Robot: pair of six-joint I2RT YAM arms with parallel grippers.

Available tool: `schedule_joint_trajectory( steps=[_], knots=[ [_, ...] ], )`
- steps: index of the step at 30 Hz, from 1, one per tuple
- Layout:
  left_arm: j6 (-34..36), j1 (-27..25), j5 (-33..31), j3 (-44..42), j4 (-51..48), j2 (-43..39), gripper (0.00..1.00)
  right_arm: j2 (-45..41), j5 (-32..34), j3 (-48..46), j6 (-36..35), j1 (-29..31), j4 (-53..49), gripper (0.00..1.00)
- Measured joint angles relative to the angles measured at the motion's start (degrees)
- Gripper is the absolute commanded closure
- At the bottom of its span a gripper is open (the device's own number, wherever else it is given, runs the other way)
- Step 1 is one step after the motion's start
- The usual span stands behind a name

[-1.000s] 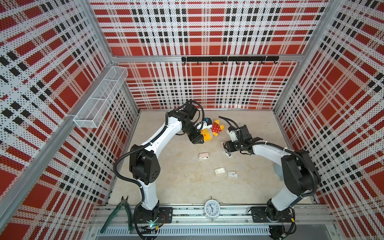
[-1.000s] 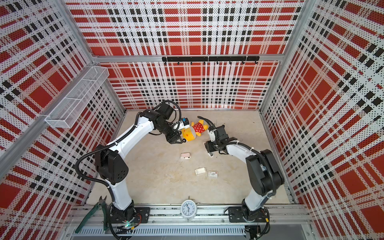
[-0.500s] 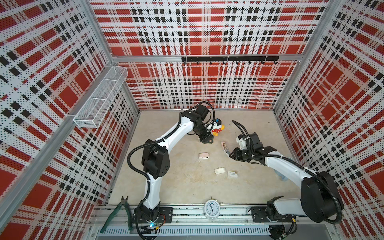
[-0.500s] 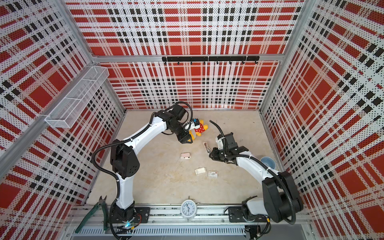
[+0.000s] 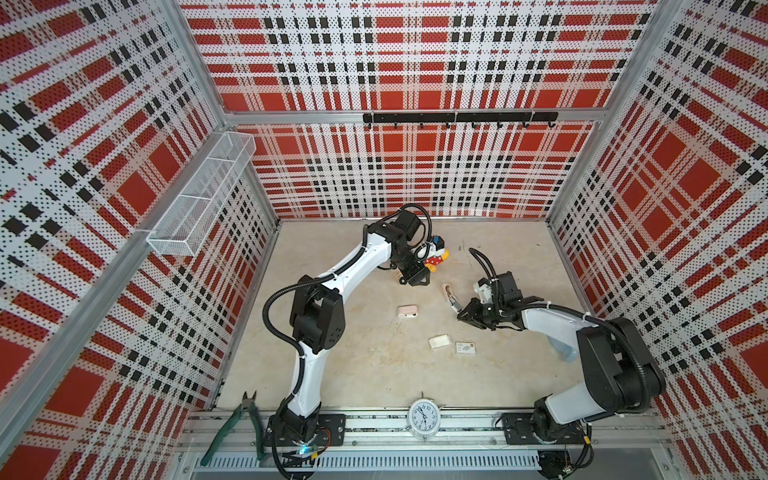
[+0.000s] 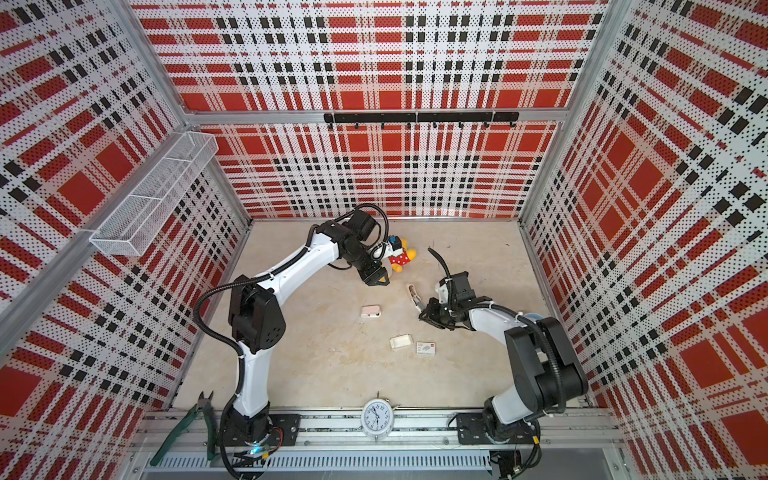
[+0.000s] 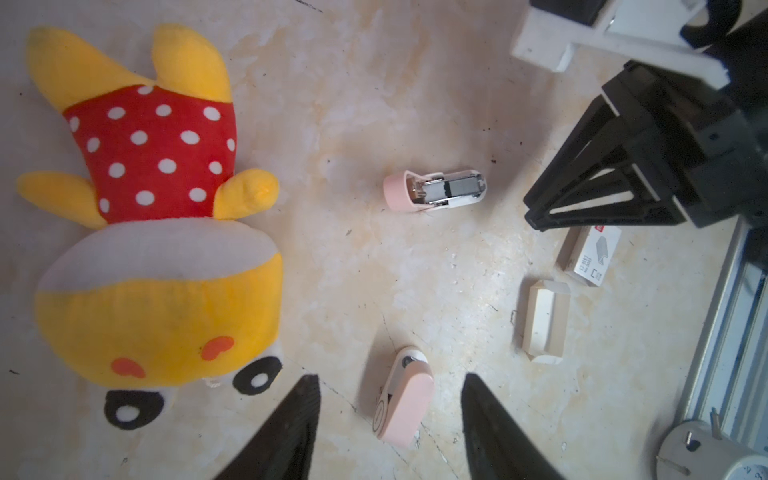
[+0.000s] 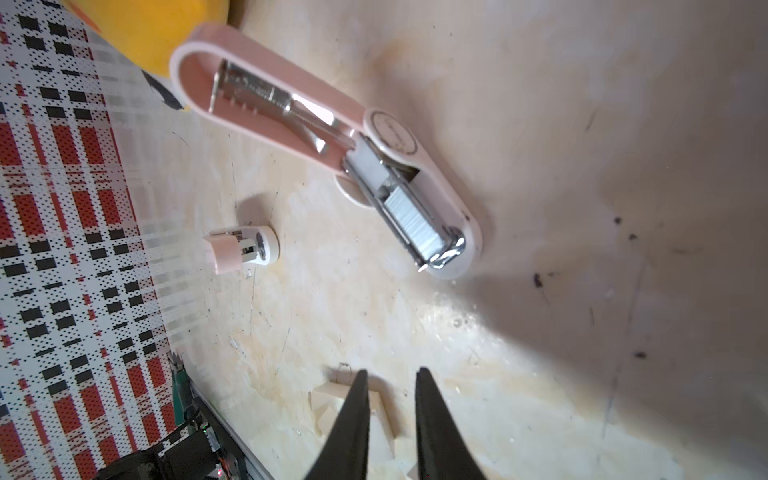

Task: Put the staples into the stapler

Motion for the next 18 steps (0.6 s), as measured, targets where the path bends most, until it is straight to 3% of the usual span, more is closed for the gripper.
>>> schedule_joint_trajectory(
  steps=[18],
  knots=[
    [-0.09,0.35,0.68,0.33,0.04,0.79,0.43,8.33,-1.03,5.35,-2.6,-2.05,1.42,0.8]
  ],
)
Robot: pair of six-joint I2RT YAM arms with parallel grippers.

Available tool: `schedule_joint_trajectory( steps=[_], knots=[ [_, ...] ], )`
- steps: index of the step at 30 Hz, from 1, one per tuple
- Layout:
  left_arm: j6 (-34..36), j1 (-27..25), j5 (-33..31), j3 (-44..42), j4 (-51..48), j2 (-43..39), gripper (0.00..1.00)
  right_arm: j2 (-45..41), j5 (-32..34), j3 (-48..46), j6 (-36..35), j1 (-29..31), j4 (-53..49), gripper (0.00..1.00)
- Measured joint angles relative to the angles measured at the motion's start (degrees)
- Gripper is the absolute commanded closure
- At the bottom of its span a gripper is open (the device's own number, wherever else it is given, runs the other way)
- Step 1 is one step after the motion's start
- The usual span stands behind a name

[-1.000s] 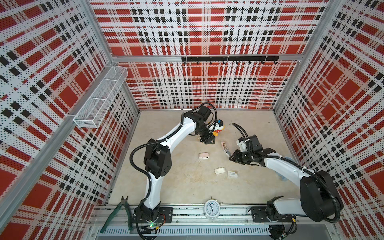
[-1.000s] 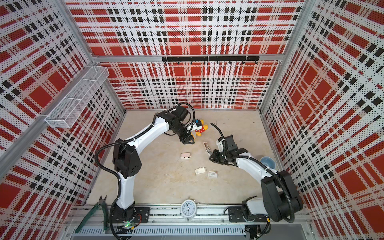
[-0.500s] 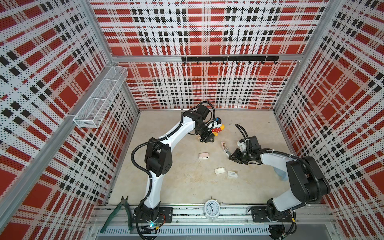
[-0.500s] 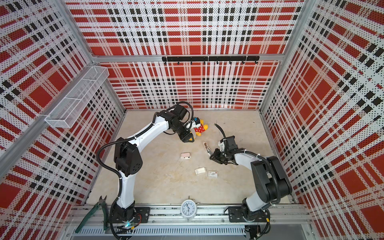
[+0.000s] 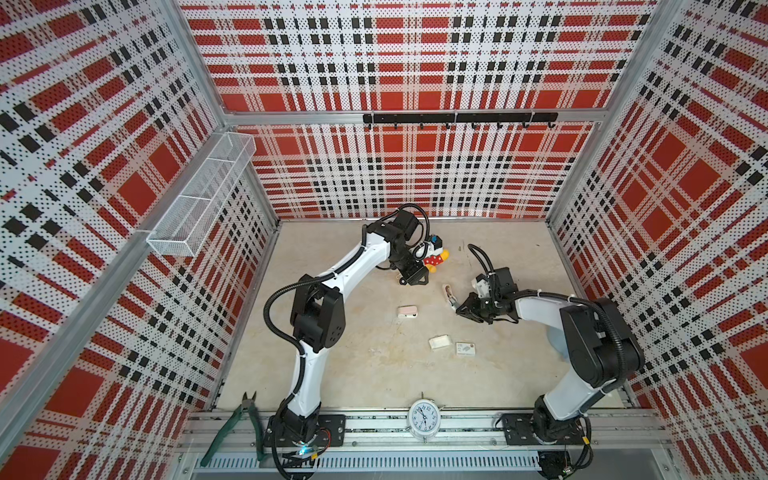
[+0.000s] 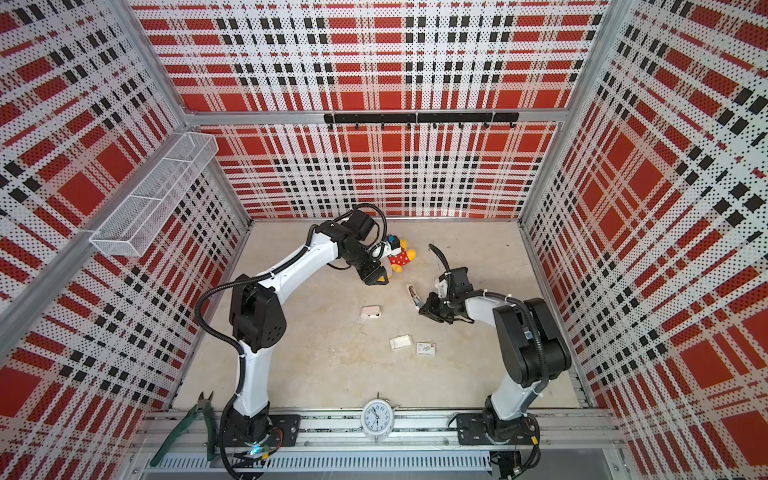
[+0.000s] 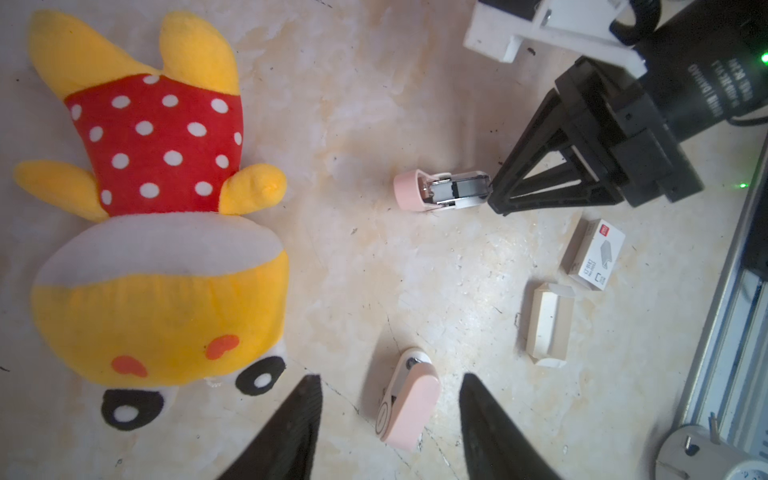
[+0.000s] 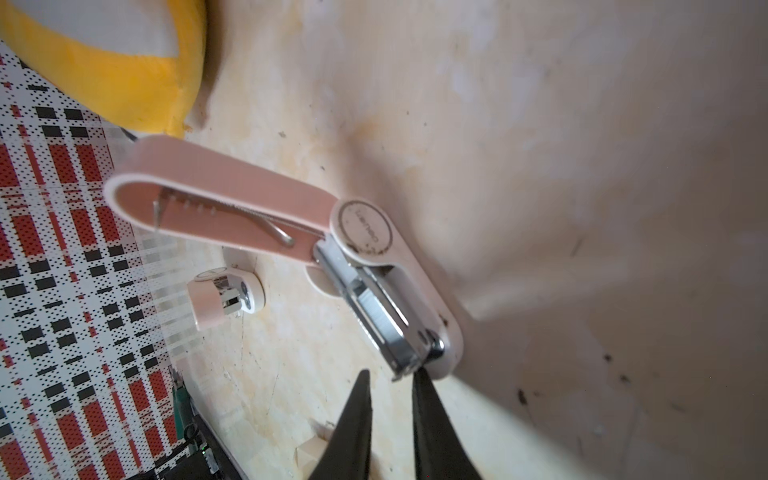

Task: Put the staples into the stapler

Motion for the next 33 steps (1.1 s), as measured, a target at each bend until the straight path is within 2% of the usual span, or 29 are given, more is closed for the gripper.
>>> schedule_joint_trajectory(
  steps=[21,33],
  knots=[
    [0.2,0.15,-0.35,-2.75,0.39,0.0,0.43,5.44,2.58,8.46,-5.31,-2.25,-3.85,0.78],
    [2.1,-4.48,-2.56,-7.69,5.51,0.04,0.41,3.69,2.34,8.7,-6.47,-3.78,-3.87,0.76]
  ],
)
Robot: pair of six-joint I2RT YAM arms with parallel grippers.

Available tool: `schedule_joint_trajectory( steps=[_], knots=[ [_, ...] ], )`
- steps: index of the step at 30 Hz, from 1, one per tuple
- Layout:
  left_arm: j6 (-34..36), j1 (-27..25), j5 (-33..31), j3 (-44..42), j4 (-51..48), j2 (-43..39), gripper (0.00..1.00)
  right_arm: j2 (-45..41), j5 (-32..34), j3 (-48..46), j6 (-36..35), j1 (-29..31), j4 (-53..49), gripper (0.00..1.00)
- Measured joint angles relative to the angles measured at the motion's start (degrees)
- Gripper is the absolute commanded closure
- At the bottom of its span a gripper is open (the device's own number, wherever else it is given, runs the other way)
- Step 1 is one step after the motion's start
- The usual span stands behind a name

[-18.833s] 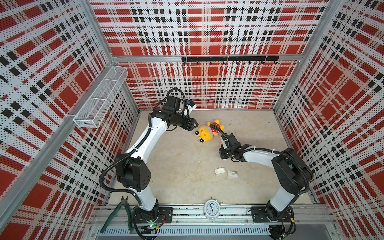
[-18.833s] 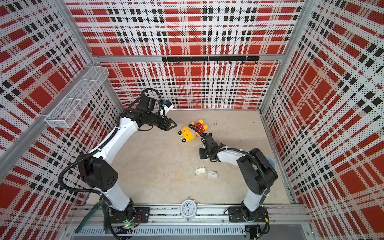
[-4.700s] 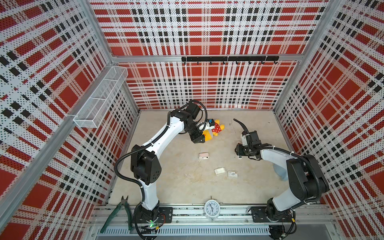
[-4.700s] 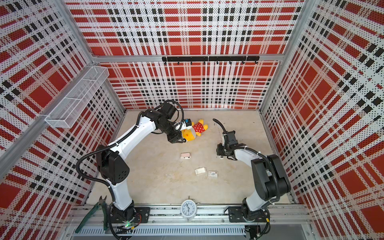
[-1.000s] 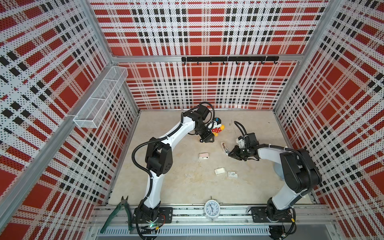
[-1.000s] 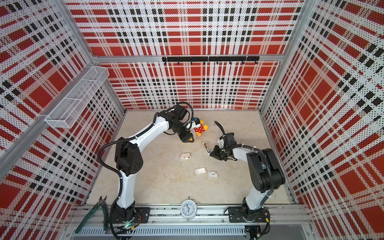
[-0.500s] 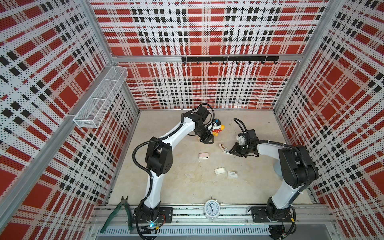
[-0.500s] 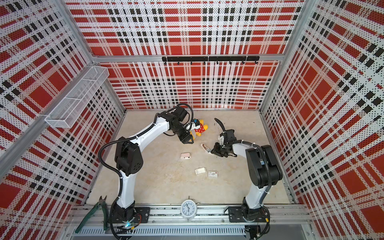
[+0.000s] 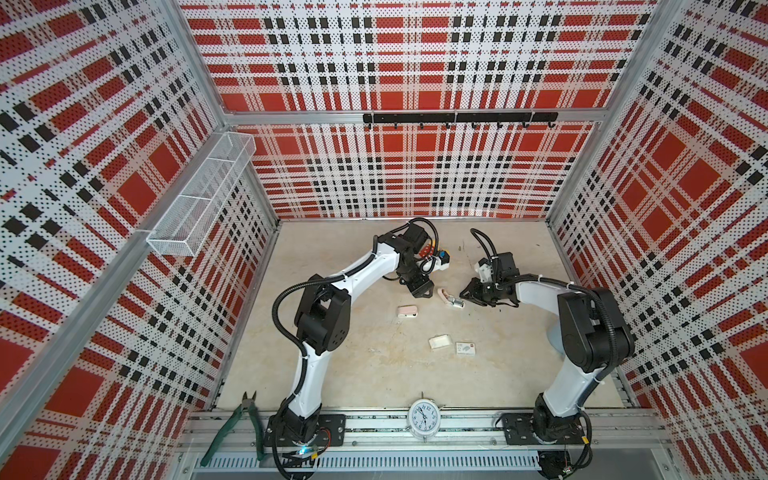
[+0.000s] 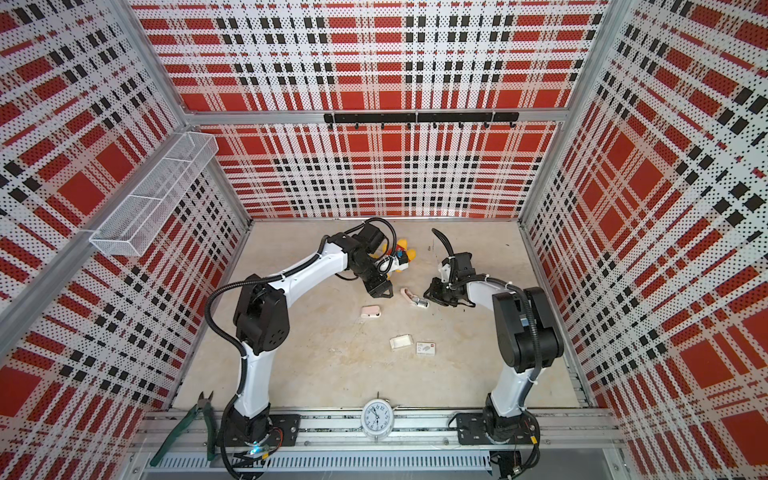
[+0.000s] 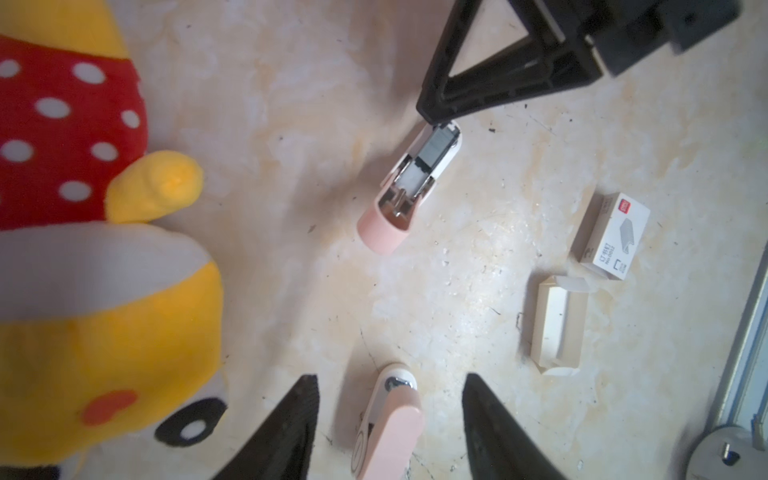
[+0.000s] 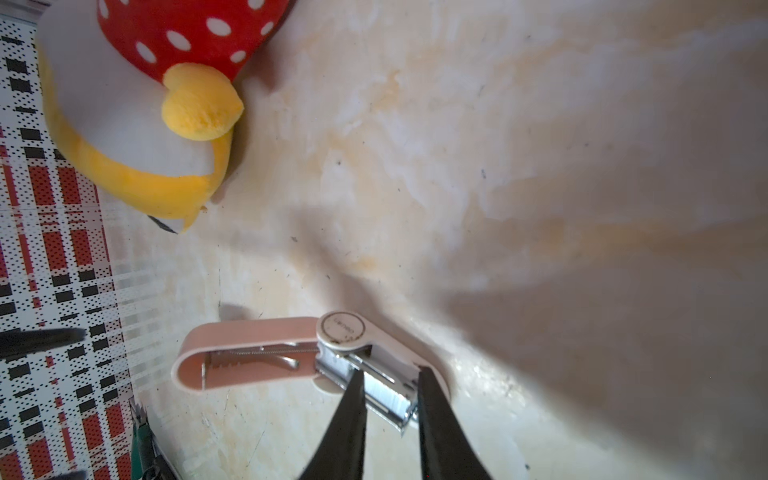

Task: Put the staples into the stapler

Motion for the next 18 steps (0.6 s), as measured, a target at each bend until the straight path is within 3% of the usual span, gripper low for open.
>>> schedule_joint_trajectory(
  steps=[8,18],
  knots=[
    [2.34,-1.31,-0.98,2.4,2.93,3.87,0.41,-9.29,-0.02,-7.08,2.62,-2.78,-1.22,0.8],
    [3.74,-1.27,-1.88,4.37,3.56,8.11,0.42,-9.2,-1.31,-11.13,5.29,-2.69,-0.22,0.83]
  ],
)
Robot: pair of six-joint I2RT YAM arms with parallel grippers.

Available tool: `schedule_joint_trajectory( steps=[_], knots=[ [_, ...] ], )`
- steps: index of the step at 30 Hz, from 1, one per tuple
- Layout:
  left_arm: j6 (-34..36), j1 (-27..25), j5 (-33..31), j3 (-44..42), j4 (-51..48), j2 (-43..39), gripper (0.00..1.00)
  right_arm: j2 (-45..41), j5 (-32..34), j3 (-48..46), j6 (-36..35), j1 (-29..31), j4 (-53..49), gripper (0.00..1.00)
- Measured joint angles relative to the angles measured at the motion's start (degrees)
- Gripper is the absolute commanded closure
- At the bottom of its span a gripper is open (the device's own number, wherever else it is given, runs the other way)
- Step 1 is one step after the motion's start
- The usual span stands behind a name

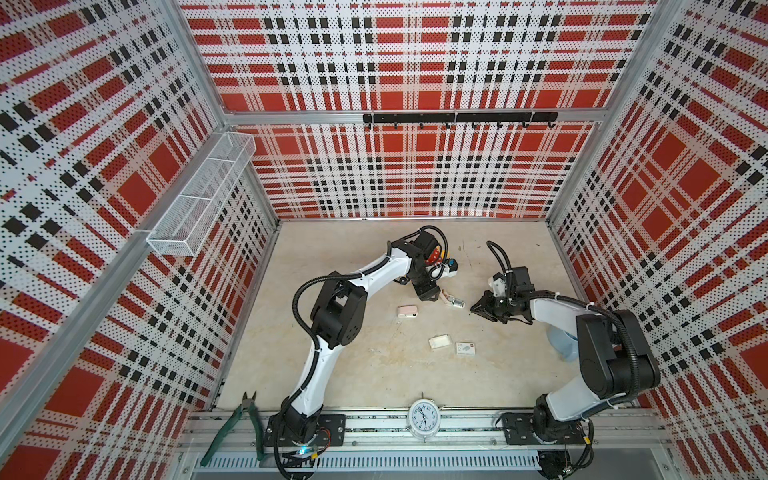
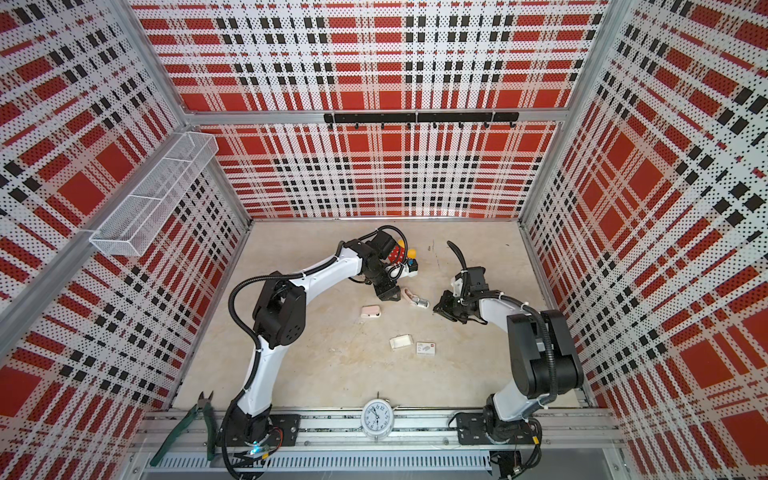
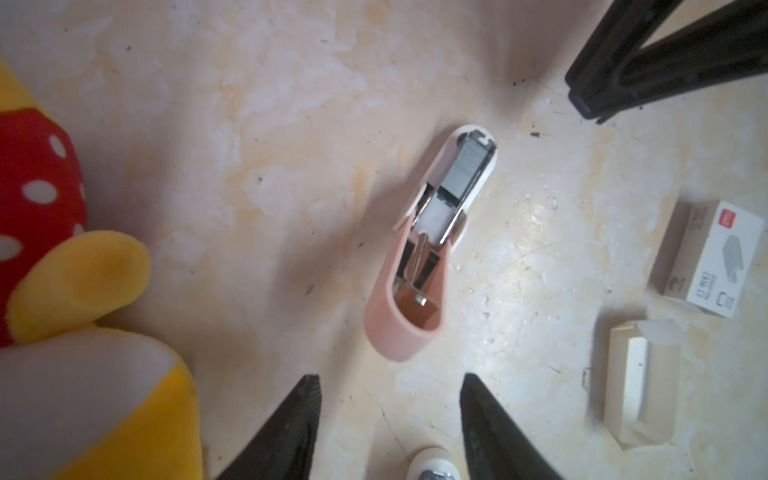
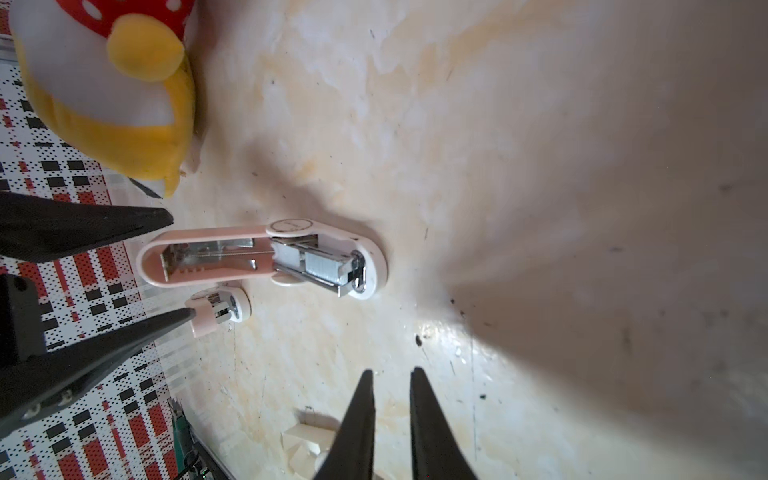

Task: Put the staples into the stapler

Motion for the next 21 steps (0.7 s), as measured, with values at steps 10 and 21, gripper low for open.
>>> schedule_joint_trajectory(
  steps=[10,21],
  knots=[
    [2.03,-0.5,1.03,1.81,0.39,1.62,0.45,4.59,0.02,0.0,1.05,0.0,3.43,0.85],
    [2.34,-0.74,1.81,2.71,0.5,2.12,0.46,7.26,-1.01,1.25,1.25,0.0,6.43,0.86]
  ],
)
